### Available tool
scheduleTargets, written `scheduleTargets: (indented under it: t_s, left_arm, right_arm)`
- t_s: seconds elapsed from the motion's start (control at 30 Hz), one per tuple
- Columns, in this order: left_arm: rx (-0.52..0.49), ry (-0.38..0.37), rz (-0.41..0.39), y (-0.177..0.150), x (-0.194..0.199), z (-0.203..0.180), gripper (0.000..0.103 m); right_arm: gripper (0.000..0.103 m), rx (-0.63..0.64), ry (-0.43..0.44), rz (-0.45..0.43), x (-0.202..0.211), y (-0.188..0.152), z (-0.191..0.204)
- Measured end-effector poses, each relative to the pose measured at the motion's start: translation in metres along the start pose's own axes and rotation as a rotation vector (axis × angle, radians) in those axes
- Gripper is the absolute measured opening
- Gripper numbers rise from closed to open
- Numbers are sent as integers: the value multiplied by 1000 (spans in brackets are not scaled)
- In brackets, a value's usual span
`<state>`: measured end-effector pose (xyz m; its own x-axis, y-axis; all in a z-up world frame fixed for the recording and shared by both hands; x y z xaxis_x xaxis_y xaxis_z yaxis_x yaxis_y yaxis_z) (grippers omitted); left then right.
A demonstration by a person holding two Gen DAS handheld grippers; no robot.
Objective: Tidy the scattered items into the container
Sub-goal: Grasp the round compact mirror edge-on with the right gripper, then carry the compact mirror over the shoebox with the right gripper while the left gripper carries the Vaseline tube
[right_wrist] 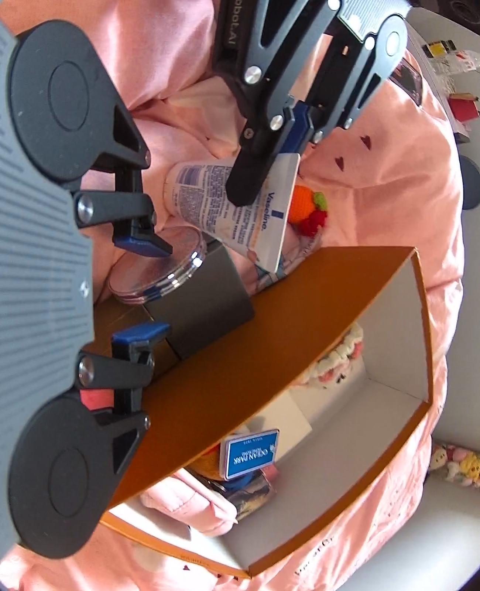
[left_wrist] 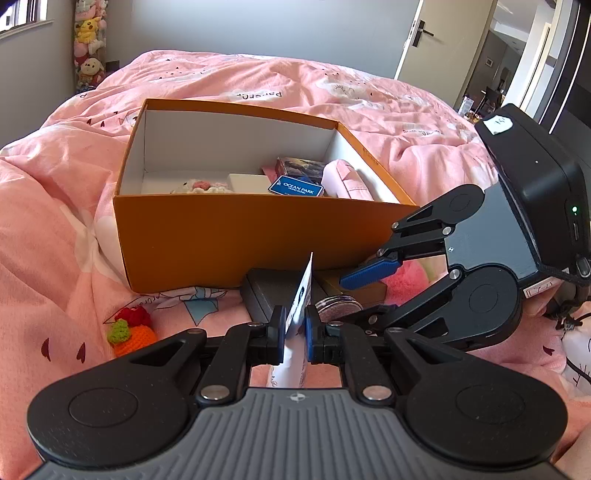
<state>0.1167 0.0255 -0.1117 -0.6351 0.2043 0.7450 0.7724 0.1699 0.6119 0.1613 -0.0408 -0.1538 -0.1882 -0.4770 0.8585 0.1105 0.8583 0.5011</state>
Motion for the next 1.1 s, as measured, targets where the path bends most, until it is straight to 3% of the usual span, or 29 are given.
scheduleTargets:
  t_s: [0.03,0.13,0.47,0.5,0.73,1.1]
  left_arm:
    - [-2,2,5,0,0,-1,12]
    - [-11,6,21,0,0,-2,12]
    - [-28,22,56,-2,-15,-6,14]
    - [-31,28,52,-2,-15,-6,14]
    - [-16,28,15,1,-5,-5,13]
    - [31,-48,-101,36,36,-12,13]
  right_arm:
    - [32,3,10,1,2,0,1]
    - [26,17,50,8,10,-2,8]
    - [24,-13,55,19,5,-12,13]
    - [20,-16,47,17,6,-13,13]
    - [17,-100,43,-15,22,-19,11]
    - [14,-281,-11,-124,70,-9,-15]
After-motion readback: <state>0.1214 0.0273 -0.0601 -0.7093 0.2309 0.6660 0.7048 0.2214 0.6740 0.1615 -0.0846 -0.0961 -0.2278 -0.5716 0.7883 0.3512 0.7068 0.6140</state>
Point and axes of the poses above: each gripper's, at about its wrist camera, not at the fingertips, and x roughly against the way its jaws point, z to its left, y to its top, the point moved 9 cm from there along -x, roughly the way its jaws point, and after that the axes turned 8 degrees about x, right-handed, at the moved point
